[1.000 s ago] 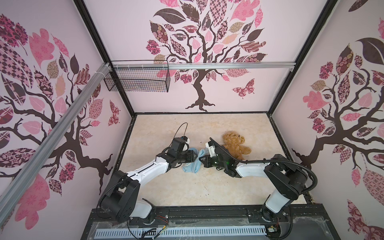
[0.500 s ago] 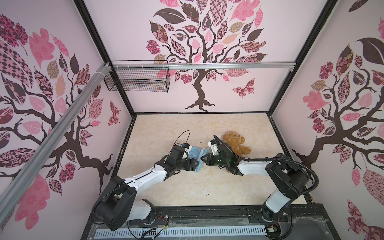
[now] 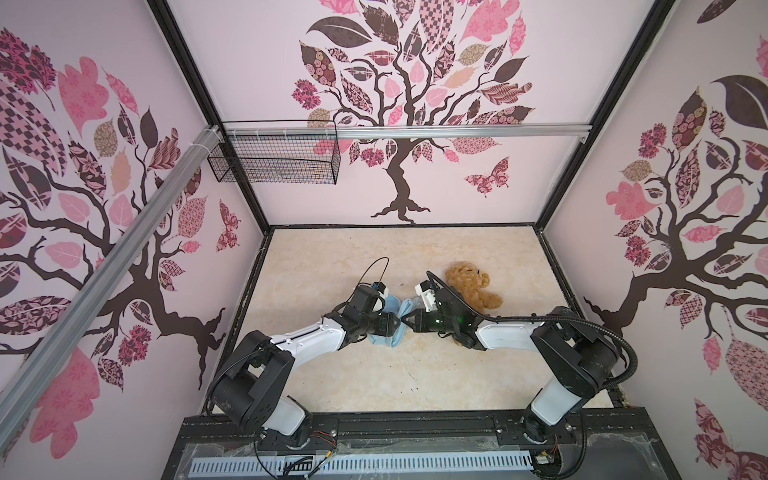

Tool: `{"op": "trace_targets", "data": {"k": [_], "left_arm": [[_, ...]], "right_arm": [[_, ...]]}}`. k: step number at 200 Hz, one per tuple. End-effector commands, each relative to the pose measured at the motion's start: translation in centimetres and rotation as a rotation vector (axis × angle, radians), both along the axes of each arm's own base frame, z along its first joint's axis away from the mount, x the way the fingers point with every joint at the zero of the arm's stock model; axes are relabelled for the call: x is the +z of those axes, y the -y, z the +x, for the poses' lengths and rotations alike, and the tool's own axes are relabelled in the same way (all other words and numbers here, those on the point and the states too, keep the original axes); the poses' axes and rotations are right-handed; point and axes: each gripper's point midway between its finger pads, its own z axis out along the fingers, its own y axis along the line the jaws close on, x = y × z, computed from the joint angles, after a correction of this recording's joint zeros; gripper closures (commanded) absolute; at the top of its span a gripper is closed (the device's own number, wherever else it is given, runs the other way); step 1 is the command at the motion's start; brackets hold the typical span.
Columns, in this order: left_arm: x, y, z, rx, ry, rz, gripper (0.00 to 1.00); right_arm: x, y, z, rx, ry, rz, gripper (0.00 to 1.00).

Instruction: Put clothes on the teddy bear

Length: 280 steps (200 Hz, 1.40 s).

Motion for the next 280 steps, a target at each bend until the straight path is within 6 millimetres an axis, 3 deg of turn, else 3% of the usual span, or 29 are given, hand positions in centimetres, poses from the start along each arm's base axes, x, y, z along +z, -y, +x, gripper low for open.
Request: {"op": "trace_targets", "data": {"k": [1,35,112,154,180,205,232,261,280], "left_arm": [[1.0,0.4,1.5,0.017,0.037,0.018,0.51],[0.5,0.4,1.8,0.020,0.024,0.039,0.64],[-0.2,1.8,2.3,-0.019,-0.008,0.020,0.73],[-0.4,2.3,2.4,-0.039,-0.019,0.007,0.82],[0.2,2.3,2.4,-0.034,-0.005,0.000,0.95],[1.4,1.3,2.8,0.000,0.034,0.023,1.00],[2.3,-0.7,3.5,0.067,0.060,0.022,1.00],[2.2,-2.5,4.3,0.115,0.046,0.000,1.00],[2.3,-3.3,4.8,0.139,0.041,-0.012,1.00]], "right_arm": [[2.1,-0.4,0.4,0.014,0.048,0.015,1.00],[2.2,-0.3,0.4,0.019,0.057,0.006,1.00],[1.9,-0.6,0.3,0.036,0.047,0.008,1.00],[1.8,-0.7,0.3,0.041,0.046,0.007,1.00],[1.3,-0.3,0.5,0.029,0.049,-0.022,1.00],[0.8,0.9,0.8,-0.005,0.052,-0.074,1.00],[1.7,2.3,1.3,-0.035,0.105,-0.141,0.86],[6.2,2.4,0.9,0.004,0.219,-0.112,0.63],[8.7,3.9,1.4,-0.034,0.288,-0.151,0.52]]}}
